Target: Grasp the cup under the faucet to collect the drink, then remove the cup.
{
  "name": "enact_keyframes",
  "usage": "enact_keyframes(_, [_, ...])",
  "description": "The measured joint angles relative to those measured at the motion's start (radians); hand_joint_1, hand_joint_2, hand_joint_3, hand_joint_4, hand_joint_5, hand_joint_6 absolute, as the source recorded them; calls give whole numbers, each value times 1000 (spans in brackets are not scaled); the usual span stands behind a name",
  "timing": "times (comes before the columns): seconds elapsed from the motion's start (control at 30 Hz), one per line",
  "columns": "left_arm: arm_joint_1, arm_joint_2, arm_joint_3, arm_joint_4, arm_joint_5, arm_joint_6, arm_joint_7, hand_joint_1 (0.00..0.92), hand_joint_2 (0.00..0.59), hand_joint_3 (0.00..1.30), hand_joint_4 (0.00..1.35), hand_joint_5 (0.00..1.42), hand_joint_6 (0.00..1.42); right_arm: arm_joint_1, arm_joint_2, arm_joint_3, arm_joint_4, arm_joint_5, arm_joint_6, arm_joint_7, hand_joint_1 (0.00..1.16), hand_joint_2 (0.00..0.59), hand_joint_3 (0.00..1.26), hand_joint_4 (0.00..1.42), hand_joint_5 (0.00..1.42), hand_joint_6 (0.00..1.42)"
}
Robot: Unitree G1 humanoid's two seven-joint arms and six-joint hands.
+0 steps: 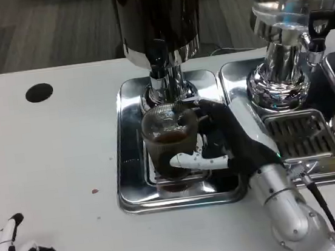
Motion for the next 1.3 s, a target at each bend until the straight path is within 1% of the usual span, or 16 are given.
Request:
enact_keyframes(0.07, [-4, 0, -2, 0, 1, 0, 0, 0, 130, 707, 107, 181, 92, 5, -5, -2, -6, 0, 0, 0, 857, 176, 635, 724, 624, 559])
enact_keyframes(0.37, [-19, 0, -12, 5, 3, 0, 0, 0, 130, 704, 107, 181, 94, 29, -16, -17, -33, -1, -1, -1, 861, 178, 661, 754, 651, 573])
enact_keyframes(0.53, [-24, 0, -18, 13, 3, 0, 0, 0, 131, 703, 107, 181, 95, 49, -23, -19, -45, -5, -12, -11, 868, 180, 674, 765, 663, 596])
enact_keyframes(0.63, [-33, 0, -23, 15, 3, 0, -1, 0, 131, 703, 107, 181, 95, 79, -36, -20, -84, -18, -13, -11, 869, 180, 677, 766, 677, 599])
enact_keyframes(0.7, [-44, 0, -28, 15, 3, 1, -1, 0, 131, 703, 107, 181, 95, 102, -54, -25, -125, -26, -13, -11, 869, 180, 683, 766, 682, 611])
enact_keyframes(0.93, [-64, 0, -44, 15, 33, 19, -9, 0, 131, 702, 105, 181, 90, 145, -84, -37, -197, -47, -12, -11, 870, 180, 684, 776, 690, 621])
enact_keyframes(1.03, [-84, 0, -50, 21, 36, 19, -18, 0, 139, 702, 97, 181, 84, 205, -102, -44, -280, -57, -11, -11, 872, 181, 684, 776, 690, 624])
enact_keyframes(1.2, [-98, 0, -69, 27, 37, 19, -23, 0, 140, 702, 95, 181, 82, 273, -127, -65, -355, -60, -5, -8, 879, 183, 684, 784, 699, 630])
enact_keyframes(1.3, [-102, 1, -75, 28, 37, 19, -25, 0, 141, 702, 95, 181, 81, 310, -133, -80, -396, -59, 1, -7, 880, 183, 684, 784, 699, 631])
